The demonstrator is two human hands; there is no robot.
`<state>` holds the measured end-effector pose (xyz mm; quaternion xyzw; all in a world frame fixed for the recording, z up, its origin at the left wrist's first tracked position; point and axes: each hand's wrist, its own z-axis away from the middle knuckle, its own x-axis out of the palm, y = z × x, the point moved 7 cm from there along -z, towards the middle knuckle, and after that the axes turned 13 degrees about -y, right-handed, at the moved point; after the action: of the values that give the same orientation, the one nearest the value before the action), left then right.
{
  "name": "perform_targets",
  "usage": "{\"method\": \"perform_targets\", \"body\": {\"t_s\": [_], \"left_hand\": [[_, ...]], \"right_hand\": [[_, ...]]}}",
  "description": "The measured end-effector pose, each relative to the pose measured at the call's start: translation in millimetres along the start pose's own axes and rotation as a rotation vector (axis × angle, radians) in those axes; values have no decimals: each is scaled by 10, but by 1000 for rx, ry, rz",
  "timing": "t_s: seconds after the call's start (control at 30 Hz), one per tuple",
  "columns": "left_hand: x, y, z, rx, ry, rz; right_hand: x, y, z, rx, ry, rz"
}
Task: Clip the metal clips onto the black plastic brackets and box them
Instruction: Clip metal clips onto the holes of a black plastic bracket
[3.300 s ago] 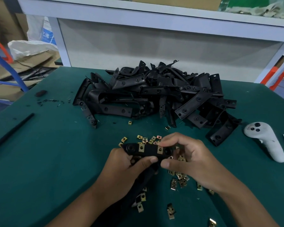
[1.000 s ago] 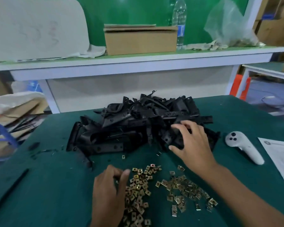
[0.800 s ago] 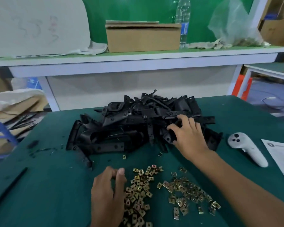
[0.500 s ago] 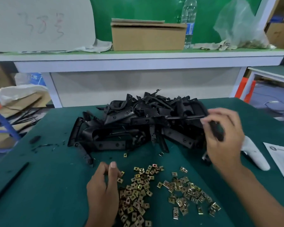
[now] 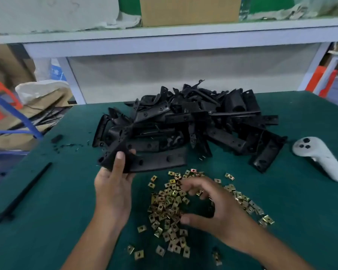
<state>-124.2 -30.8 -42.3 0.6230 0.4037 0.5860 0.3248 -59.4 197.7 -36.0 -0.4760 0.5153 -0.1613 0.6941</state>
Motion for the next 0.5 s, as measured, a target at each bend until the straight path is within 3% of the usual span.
{"method": "perform_targets", "body": {"t_s": [0.13, 0.2, 0.5], "left_hand": [[-10, -14, -82, -54, -39, 221], [30, -79, -69, -97, -92, 233], [280, -156, 111, -168, -370, 117]], "right_hand": [[432, -54, 52, -170, -290, 471], [524, -47, 13, -172, -336, 565], [187, -257, 33, -211, 34, 634]]}}
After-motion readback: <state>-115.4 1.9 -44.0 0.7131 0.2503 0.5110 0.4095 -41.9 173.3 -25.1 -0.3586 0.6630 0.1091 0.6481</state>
